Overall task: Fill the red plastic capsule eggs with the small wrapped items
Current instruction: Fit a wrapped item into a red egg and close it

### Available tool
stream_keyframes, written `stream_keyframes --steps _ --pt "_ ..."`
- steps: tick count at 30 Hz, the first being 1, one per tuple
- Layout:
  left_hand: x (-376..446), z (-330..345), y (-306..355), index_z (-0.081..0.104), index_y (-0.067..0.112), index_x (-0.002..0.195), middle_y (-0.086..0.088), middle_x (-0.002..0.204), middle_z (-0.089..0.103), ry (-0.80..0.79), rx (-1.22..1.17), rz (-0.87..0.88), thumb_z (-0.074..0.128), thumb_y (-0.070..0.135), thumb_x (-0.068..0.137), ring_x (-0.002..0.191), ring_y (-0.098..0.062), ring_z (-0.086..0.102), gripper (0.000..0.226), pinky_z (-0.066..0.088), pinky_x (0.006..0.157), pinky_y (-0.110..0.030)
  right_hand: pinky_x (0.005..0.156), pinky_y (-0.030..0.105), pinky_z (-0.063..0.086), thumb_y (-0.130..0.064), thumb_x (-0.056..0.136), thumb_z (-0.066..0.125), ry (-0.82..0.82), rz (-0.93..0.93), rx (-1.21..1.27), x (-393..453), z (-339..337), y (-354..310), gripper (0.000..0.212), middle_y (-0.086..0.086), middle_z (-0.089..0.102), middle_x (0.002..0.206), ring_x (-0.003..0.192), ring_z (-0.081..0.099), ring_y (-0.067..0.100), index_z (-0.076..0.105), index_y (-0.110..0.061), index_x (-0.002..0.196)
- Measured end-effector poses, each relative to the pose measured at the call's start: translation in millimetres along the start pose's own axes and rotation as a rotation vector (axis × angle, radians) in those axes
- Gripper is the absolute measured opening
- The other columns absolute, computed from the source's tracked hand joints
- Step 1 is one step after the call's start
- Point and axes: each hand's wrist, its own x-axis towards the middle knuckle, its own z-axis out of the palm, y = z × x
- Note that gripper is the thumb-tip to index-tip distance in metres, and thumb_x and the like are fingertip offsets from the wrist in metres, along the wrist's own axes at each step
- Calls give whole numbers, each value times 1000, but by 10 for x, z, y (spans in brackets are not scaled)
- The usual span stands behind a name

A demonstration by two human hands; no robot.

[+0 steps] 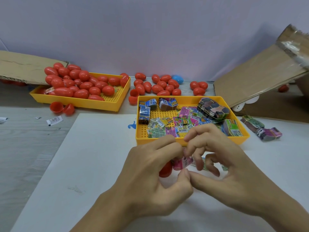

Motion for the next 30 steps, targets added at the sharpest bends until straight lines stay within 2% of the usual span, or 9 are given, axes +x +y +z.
stream_keyframes --steps 3,9,12,14,19,20,23,26,30 --pt "7 -11 3 49 16 70 10 72 41 4 -1 -7 56 30 74 61 -13 41 15 33 49 -30 46 27 39 -37 76 74 26 -5 18 1 -11 3 31 -10 53 117 69 58 19 59 -37 103" --pt "-3 -5 -7 50 14 68 5 72 44 8 -8 -12 56 28 73 61 -20 44 16 35 49 -39 45 32 38 -37 78 72 35 -46 -55 2 -13 6 18 -9 54 113 65 51 16 66 -34 95" --pt "2 0 -8 48 14 67 6 71 44 11 -11 -2 57 27 74 61 -18 43 17 34 50 -39 54 12 35 -38 80 70 30 -71 -159 2 -19 11 13 -9 54 113 66 50 12 67 -32 90" --pt "1 3 -3 49 15 68 6 72 45 5 -41 1 57 26 74 62 -18 48 16 37 50 -38 62 7 33 -40 81 69 7 -79 -248 3 -19 19 14 -9 52 115 68 50 10 68 -31 91" --pt "-7 1 3 50 17 69 3 76 51 -36 -89 -21 56 28 76 67 -23 55 15 42 54 -41 61 24 42 -45 82 66 -6 -82 -340 -13 0 34 15 -10 48 119 73 50 11 67 -29 83" --pt "-5 2 8 49 18 69 3 77 51 -46 -95 -24 56 29 76 68 -22 54 15 41 55 -40 61 26 43 -44 83 65 -12 -80 -338 -17 1 33 14 -10 47 121 75 51 12 67 -30 82" --pt "6 -7 5 51 15 68 3 81 52 -84 -135 -51 55 33 80 70 -21 52 22 39 55 -33 69 14 36 -41 85 65 -31 -108 -321 -14 4 9 12 -8 43 128 79 52 11 69 -31 80" --pt "14 -34 -4 55 14 71 2 85 55 -107 -225 -74 55 37 83 71 -21 52 26 35 58 -24 73 10 34 -38 86 66 -33 -138 -277 -10 -3 -16 11 -4 44 128 79 51 8 71 -30 80" --pt "30 -68 -22 60 24 85 9 73 56 61 -378 -184 60 34 81 53 -6 46 11 34 53 -16 59 17 42 -45 81 67 45 9 -98 2 -32 -23 21 -13 53 115 71 55 9 69 -27 71"
